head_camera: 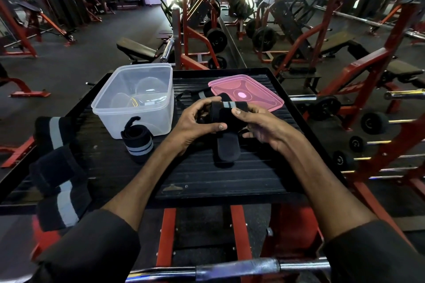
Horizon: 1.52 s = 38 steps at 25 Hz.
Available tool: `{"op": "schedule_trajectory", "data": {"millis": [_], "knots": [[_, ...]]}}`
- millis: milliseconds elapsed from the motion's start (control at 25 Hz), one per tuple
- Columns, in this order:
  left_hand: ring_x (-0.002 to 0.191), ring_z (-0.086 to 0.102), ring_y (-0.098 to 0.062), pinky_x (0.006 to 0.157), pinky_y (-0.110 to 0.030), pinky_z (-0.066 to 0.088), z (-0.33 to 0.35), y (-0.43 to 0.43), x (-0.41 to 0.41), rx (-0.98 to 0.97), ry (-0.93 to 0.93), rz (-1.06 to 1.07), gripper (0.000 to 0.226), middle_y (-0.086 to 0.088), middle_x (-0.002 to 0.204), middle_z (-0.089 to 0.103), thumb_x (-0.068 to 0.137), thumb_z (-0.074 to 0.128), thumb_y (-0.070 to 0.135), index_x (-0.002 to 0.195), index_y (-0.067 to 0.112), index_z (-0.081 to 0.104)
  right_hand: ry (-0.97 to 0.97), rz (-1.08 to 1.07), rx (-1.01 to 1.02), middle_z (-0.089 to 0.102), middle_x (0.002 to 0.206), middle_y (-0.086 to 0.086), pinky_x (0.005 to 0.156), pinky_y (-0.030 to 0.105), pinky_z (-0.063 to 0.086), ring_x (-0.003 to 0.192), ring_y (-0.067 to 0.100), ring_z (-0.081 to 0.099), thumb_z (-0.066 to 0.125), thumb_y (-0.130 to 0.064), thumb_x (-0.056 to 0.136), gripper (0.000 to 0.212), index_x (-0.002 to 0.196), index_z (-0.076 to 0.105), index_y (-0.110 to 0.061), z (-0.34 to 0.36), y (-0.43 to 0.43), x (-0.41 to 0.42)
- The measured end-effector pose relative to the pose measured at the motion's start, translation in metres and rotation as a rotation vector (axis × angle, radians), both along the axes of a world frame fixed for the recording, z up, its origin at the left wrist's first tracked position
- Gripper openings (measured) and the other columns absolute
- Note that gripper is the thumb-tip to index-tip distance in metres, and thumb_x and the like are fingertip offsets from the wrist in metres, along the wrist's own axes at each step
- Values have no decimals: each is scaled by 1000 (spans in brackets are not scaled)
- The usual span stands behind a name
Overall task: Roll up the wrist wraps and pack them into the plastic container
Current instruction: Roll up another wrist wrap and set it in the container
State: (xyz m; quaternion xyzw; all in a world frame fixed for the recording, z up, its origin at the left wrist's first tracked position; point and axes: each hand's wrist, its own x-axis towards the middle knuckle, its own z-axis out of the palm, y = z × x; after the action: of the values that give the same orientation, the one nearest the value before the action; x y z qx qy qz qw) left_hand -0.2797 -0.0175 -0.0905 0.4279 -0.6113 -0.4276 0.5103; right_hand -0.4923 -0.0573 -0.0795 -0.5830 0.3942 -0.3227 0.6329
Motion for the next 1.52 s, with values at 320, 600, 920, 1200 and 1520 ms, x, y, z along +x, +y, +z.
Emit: {"op": "schedule_trajectory", "data": {"millis": [320,600,920,1200,1520], "knots": [[119,67,-23,97,-55,56,0,2,-1,378,25,-171,48,-5,136,63,92,69,32,135,21,55,-193,-49,-128,75,99,0,84,28,58,96,16,71,81,11,65,51,106,71,-17,-2,4,3],[109,67,-15,94,-41,59,-1,2,-4,34,-46,61,50,2,112,69,74,88,10,118,21,66,-294,103,85,70,113,-8,76,34,54,93,8,70,71,-6,82,53,127,61,-31,10,3,-6],[134,53,-11,117,-41,39,-6,-3,-2,-165,-271,67,75,3,142,59,71,92,18,137,18,57,-179,28,92,72,102,-6,91,41,46,99,15,67,76,-16,71,44,110,62,-28,0,1,1],[128,61,-20,106,-43,51,-4,-1,-2,203,27,-126,59,2,134,64,85,78,12,138,22,55,-260,-91,-26,68,103,6,72,32,62,87,19,72,67,23,56,66,106,69,-20,-1,0,5],[113,64,-5,102,-25,50,1,3,-10,-69,38,108,65,5,119,70,70,86,-5,125,18,60,-204,92,100,75,103,-7,91,40,45,96,13,68,67,-29,83,30,112,66,-33,6,5,4]]}}
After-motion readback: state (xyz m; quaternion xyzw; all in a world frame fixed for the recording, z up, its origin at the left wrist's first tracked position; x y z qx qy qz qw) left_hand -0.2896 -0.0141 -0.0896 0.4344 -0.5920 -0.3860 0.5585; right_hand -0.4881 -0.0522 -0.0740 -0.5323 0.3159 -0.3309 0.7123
